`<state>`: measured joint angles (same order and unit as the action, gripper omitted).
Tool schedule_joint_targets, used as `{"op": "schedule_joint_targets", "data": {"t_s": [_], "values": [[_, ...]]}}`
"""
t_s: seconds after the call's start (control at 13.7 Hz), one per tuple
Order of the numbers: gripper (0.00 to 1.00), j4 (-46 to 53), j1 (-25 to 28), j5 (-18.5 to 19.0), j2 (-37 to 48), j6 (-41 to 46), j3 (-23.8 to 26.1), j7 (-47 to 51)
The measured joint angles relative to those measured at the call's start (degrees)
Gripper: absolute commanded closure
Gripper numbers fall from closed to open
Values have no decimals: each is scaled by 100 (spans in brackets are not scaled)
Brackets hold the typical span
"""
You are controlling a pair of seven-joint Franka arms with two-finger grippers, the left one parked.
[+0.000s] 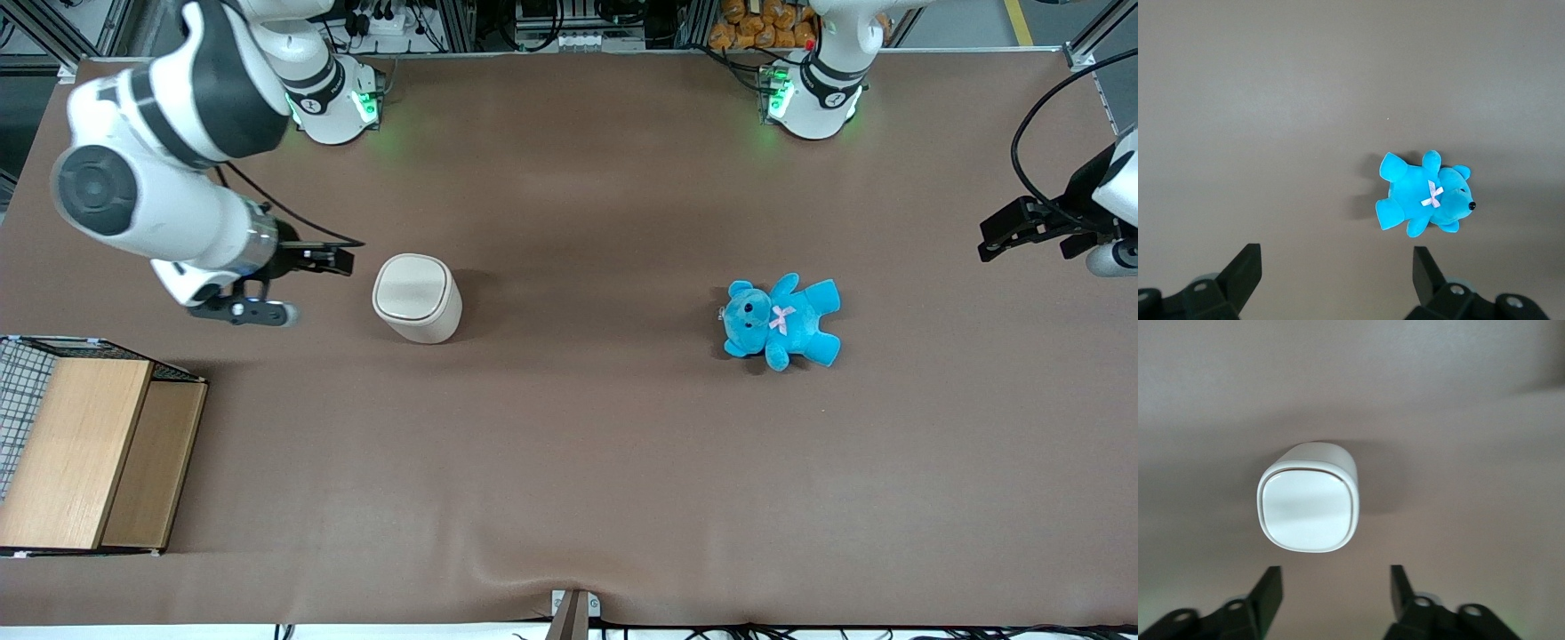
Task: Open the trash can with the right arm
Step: 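Move the right gripper toward the white trash can's lid, then press the right gripper against the lid to tip it open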
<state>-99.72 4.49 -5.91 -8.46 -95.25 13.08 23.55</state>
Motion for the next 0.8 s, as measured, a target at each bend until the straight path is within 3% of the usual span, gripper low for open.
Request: {"op": "schedule_joint_targets", "data": {"t_s": [0.07,0.15,0.8], "values": [[97,-189,18,0,65,-153,66,85],[100,-387,31,1,132,-306,111,142],[100,-2077,32,1,523,-2014,213,322]]}}
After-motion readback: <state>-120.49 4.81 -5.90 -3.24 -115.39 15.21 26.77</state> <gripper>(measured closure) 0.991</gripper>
